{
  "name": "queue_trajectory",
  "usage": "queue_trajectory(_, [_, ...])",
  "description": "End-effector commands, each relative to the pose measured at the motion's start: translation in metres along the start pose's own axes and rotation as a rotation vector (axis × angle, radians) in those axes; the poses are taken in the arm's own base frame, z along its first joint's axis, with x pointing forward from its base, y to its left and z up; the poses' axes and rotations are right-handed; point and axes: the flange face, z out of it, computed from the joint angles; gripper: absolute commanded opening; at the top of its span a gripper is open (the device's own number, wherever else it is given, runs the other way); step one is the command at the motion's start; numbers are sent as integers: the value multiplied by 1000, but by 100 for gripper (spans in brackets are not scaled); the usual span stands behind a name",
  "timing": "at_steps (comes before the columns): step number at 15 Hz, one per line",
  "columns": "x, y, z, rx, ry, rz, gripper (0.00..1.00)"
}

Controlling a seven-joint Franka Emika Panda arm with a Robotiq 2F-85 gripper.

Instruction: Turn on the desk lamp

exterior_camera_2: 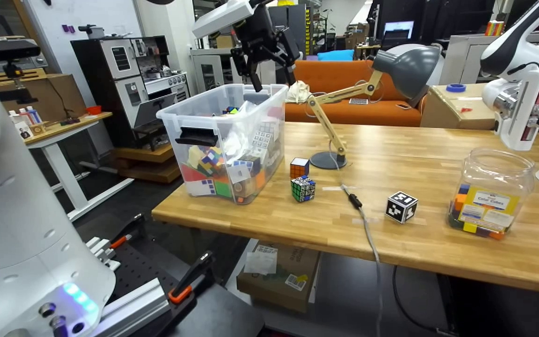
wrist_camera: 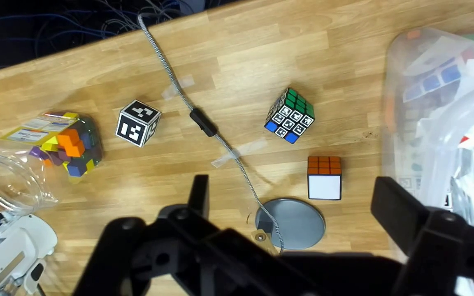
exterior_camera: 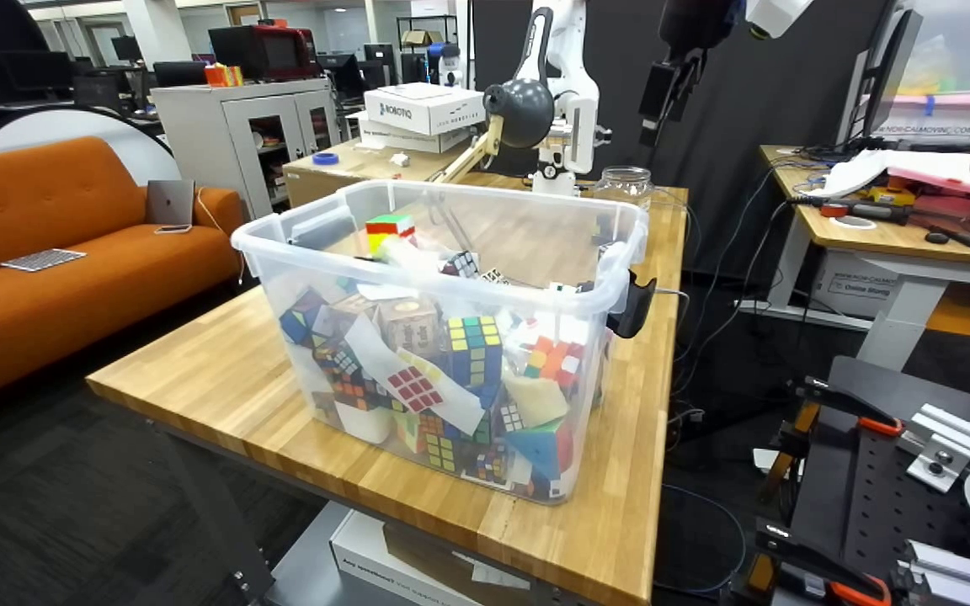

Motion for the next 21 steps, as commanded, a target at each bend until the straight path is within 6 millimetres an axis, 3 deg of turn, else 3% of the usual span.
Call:
queue_trajectory(1, [0,0,-1,1,-1,0,100])
queue_trajectory(7, [23,14,6,23,71,-17,100])
queue_trajectory(12, [50,32,45,-10,10,-28,100])
queue_trajectory(17, [91,50,84,-26,-41,-9,100])
queue_trajectory(18, [96,54,88,-29,-54,-9,100])
queue_trajectory(19, [85,45,83,-15,-35,-8,100])
queue_trajectory(21, [94,51,91,-22,-41,-5,100])
